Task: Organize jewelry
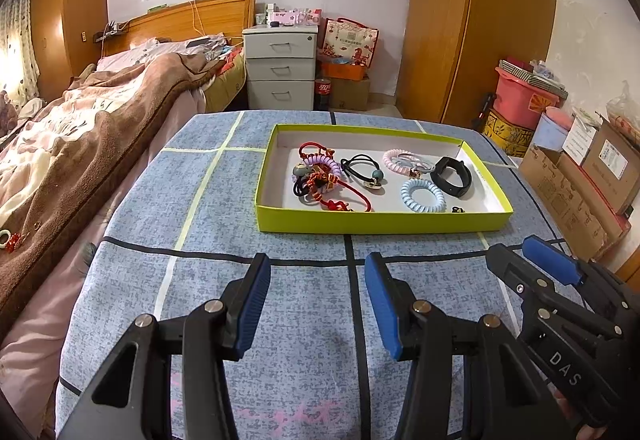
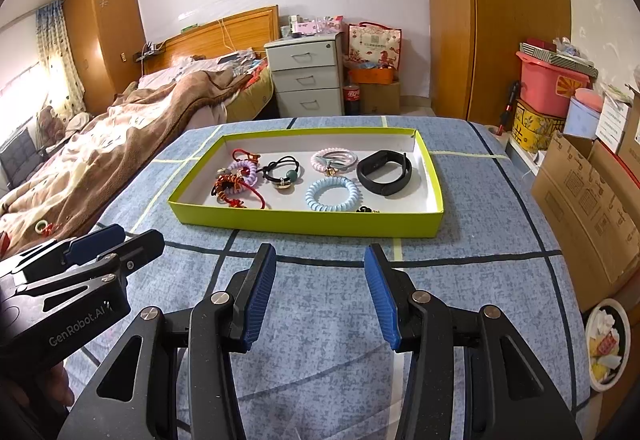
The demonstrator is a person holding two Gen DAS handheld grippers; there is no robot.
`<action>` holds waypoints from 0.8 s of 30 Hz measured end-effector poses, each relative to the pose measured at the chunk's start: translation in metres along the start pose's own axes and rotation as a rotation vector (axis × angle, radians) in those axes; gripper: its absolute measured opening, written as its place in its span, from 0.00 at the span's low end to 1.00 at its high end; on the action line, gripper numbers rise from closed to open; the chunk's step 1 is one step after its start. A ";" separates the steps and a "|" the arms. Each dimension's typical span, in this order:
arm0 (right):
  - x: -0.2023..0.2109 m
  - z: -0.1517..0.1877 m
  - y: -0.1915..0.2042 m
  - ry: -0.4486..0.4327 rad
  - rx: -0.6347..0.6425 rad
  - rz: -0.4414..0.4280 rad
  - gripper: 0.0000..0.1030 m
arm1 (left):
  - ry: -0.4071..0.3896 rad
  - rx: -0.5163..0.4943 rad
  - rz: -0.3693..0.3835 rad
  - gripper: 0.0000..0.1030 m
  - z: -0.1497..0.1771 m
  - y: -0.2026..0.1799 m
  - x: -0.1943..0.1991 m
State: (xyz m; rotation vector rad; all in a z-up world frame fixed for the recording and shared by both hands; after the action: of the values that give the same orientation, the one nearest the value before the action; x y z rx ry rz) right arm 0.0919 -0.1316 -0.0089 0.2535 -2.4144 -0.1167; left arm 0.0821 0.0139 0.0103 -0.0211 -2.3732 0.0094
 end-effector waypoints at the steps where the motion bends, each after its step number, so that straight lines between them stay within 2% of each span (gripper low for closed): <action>1: 0.000 0.000 0.000 -0.001 0.000 0.001 0.46 | -0.001 -0.001 -0.001 0.50 0.000 0.000 0.000; 24: -0.001 0.004 0.001 0.001 -0.005 0.003 0.46 | 0.005 0.005 -0.001 0.50 0.001 0.002 0.000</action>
State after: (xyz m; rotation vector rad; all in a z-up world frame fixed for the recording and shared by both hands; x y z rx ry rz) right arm 0.0903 -0.1303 -0.0121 0.2481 -2.4130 -0.1207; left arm 0.0815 0.0159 0.0098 -0.0172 -2.3686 0.0148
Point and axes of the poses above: each gripper's, at about its wrist camera, not at the fingertips, and x roughly against the way its jaws point, y to its left, z to its underside, the point moved 2 cm from there along -x, roughly the way its jaws point, and after that the axes turned 4 degrees about -x, right-handed, at the moved point
